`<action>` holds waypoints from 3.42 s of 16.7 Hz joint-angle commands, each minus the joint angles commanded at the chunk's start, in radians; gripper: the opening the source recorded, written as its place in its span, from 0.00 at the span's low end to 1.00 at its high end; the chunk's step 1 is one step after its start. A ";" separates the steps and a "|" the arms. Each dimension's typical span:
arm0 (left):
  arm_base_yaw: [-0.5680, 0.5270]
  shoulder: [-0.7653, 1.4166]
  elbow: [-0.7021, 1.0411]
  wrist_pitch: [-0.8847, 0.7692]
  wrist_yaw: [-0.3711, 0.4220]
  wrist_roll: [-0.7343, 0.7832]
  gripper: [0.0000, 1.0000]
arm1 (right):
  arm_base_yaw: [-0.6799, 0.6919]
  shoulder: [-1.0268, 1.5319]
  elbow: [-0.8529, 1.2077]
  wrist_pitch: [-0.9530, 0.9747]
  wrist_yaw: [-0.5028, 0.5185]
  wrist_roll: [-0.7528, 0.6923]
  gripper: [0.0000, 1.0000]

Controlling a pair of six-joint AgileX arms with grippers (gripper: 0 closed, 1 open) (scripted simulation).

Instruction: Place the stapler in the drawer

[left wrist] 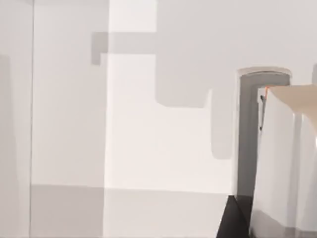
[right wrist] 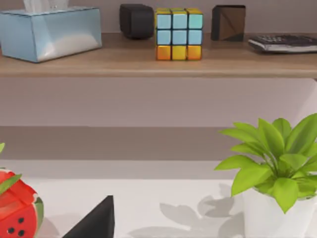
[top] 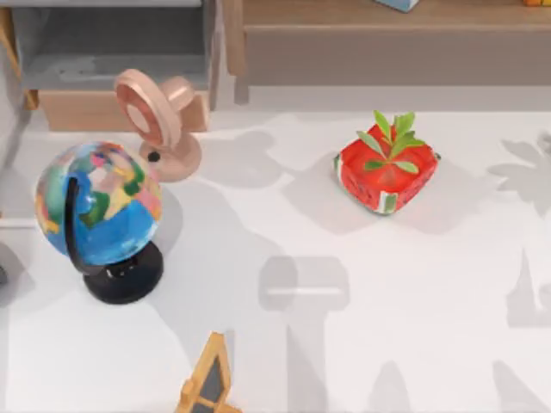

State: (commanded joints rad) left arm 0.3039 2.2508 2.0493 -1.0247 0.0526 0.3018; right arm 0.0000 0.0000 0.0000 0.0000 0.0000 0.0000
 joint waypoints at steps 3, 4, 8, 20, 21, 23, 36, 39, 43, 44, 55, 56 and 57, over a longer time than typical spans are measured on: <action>0.062 0.100 -0.018 -0.009 0.043 0.095 0.00 | 0.000 0.000 0.000 0.000 0.000 0.000 1.00; 0.065 0.113 -0.029 -0.018 0.049 0.107 0.00 | 0.000 0.000 0.000 0.000 0.000 0.000 1.00; 0.066 0.116 -0.031 -0.020 0.050 0.109 0.00 | 0.000 0.000 0.000 0.000 0.000 0.000 1.00; 0.097 0.128 0.171 -0.145 0.211 0.075 0.00 | 0.000 0.000 0.000 0.000 0.000 0.000 1.00; 0.096 0.128 0.164 -0.136 0.206 0.076 0.00 | 0.000 0.000 0.000 0.000 0.000 0.000 1.00; 0.090 0.136 0.124 -0.101 0.178 0.081 0.00 | 0.000 0.000 0.000 0.000 0.000 0.000 1.00; 0.064 0.128 -0.048 0.010 0.050 0.107 0.15 | 0.000 0.000 0.000 0.000 0.000 0.000 1.00; 0.064 0.128 -0.048 0.010 0.050 0.107 0.38 | 0.000 0.000 0.000 0.000 0.000 0.000 1.00; 0.064 0.128 -0.048 0.010 0.050 0.107 0.68 | 0.000 0.000 0.000 0.000 0.000 0.000 1.00; 0.064 0.128 -0.048 0.010 0.050 0.107 0.75 | 0.000 0.000 0.000 0.000 0.000 0.000 1.00; 0.064 0.128 -0.048 0.010 0.050 0.107 1.00 | 0.000 0.000 0.000 0.000 0.000 0.000 1.00; 0.067 0.129 -0.047 0.010 0.050 0.107 1.00 | 0.000 0.000 0.000 0.000 0.000 0.000 1.00; 0.067 0.129 -0.047 0.010 0.050 0.107 1.00 | 0.000 0.000 0.000 0.000 0.000 0.000 1.00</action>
State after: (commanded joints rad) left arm 0.3711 2.3794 2.0018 -1.0150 0.1025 0.4091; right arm 0.0000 0.0000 0.0000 0.0000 0.0000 0.0000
